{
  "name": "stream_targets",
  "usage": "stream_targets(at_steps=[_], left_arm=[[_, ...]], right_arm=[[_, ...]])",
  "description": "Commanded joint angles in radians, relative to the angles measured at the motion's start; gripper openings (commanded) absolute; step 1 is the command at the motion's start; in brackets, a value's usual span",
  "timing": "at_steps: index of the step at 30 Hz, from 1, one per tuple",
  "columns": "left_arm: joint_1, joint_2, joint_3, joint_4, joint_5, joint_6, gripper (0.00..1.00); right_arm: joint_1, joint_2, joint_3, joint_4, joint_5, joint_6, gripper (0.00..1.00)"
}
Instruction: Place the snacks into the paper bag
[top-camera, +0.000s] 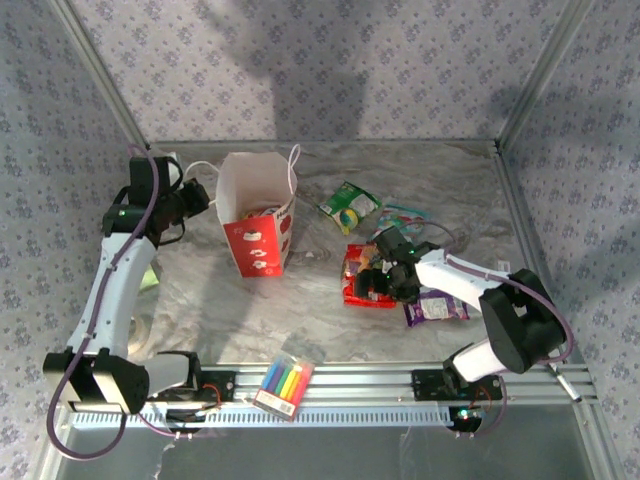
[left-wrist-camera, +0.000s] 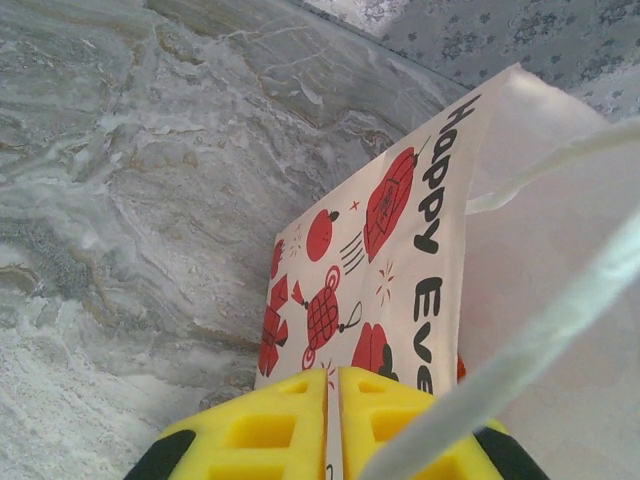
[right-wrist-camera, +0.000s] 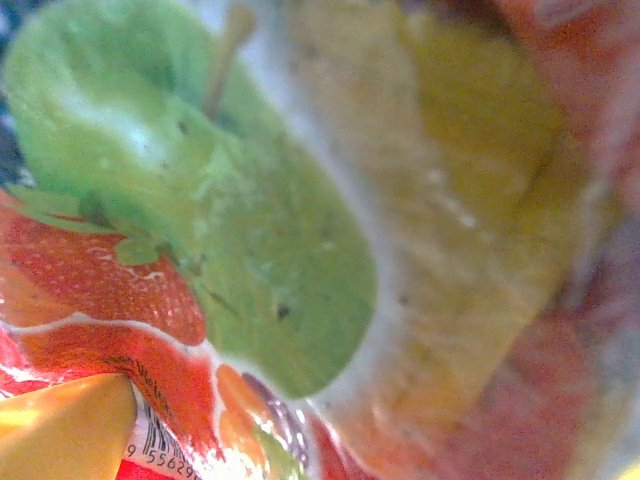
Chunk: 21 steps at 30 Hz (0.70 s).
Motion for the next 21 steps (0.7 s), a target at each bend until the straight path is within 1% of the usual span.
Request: stream_targets(at_steps=[1, 2, 6, 8, 10, 13, 15, 18, 21], left_arm=[[-0.007, 0.001, 0.035, -0.019, -0.004, 0.014, 0.11], [-0.007, 0.001, 0.037, -0.020, -0.005, 0.016, 0.11], [-0.008, -0.001, 0.040, -0.027, -0.006, 0.020, 0.11], [-0.008, -0.004, 0.039, -0.028, -0.008, 0.020, 0.11], [-0.007, -0.005, 0.038, -0.027, -0.009, 0.021, 0.11], [-0.008, -0.004, 0.036, -0.024, -0.008, 0.020, 0.11], [-0.008, -0.004, 0.035, -0.024, -0.008, 0.020, 0.11], [-0.009, -0.006, 0.035, -0.024, -0.008, 0.022, 0.11], [-0.010, -0.008, 0.034, -0.025, -0.009, 0.023, 0.11]], right_arm=[[0.004, 0.040, -0.030, 0.123, -0.058, 0.010, 0.95], [0.006, 0.043, -0.027, 0.124, -0.052, 0.010, 0.92], [0.008, 0.045, -0.014, 0.092, -0.009, 0.010, 0.75], [0.008, 0.040, -0.007, 0.071, 0.010, 0.010, 0.71], [0.008, 0.034, 0.000, 0.052, 0.023, 0.010, 0.64], [0.010, 0.021, 0.010, 0.033, 0.037, 0.011, 0.43], [0.012, 0.018, 0.019, 0.019, 0.045, 0.011, 0.33], [0.021, 0.016, 0.043, -0.018, 0.063, 0.007, 0.25], [0.048, 0.010, 0.082, -0.066, 0.115, -0.007, 0.22]])
